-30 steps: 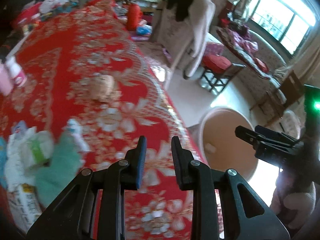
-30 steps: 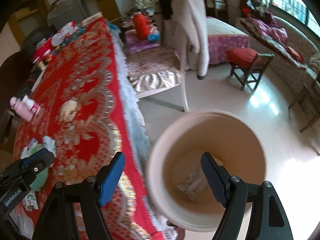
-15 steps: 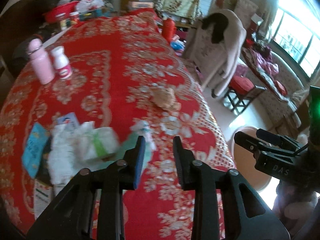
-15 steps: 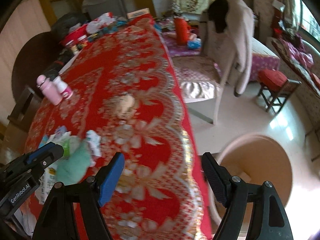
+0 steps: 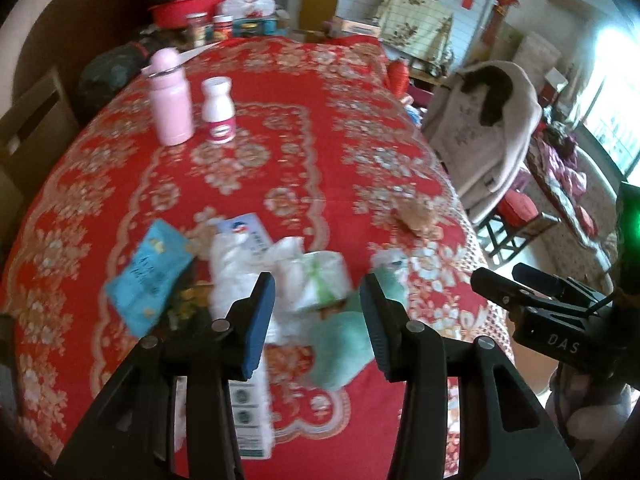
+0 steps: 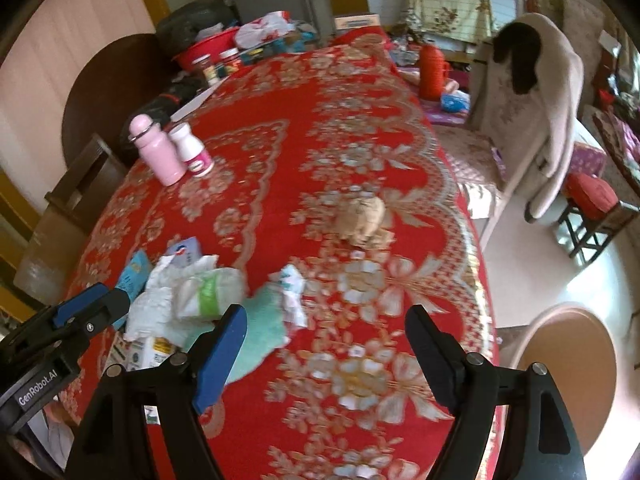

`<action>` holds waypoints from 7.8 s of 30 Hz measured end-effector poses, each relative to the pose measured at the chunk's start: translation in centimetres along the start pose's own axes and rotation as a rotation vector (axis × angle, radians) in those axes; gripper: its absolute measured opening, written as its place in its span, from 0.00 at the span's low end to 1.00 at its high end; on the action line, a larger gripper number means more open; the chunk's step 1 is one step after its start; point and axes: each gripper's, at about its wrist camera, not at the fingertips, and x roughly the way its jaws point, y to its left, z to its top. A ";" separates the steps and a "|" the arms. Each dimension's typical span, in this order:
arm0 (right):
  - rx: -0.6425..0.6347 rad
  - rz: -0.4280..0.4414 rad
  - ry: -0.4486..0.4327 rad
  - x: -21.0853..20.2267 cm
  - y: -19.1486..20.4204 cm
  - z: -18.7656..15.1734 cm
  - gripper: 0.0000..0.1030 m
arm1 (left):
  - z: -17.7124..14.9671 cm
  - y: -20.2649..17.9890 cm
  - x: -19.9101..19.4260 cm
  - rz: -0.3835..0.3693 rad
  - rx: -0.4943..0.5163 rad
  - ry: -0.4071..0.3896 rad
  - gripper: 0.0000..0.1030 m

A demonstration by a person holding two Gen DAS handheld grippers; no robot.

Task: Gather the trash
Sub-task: 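Move both open tools back to the trash pile on the table, then grasp the blue snack bag with left tool while right tool grasps white-green plastic bag, then carry the blue bag and white-green bag over the white bucket, then open left tool to drop the blue bag while right tool releases its bag, then move both open tools back to the trash on the tablecloth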

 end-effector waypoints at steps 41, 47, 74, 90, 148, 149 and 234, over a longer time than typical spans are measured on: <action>-0.017 0.037 0.094 4.9 4.8 1.1 0.78 | -1.1 14.6 1.7 0.063 -0.154 0.095 0.41; -0.033 0.105 0.137 6.6 6.3 1.5 0.78 | -0.9 16.5 3.5 0.044 -0.161 0.145 0.41; -0.051 0.214 0.282 14.4 8.9 2.4 0.65 | 2.1 19.1 11.4 0.002 -0.045 0.277 0.43; -0.016 0.234 0.186 11.0 7.6 3.8 0.65 | 1.7 18.9 9.9 -0.054 -0.037 0.279 0.09; 0.313 -0.029 0.009 -5.5 -17.4 -7.3 0.65 | 0.9 -16.8 5.0 -0.318 0.285 0.182 0.08; 0.323 -0.037 0.007 -5.7 -17.9 -7.6 0.65 | 0.8 -17.6 5.2 -0.327 0.292 0.186 0.08; 0.379 -0.113 0.054 -5.4 -22.5 -9.1 0.77 | -2.7 -21.6 8.7 -0.337 0.219 0.215 0.34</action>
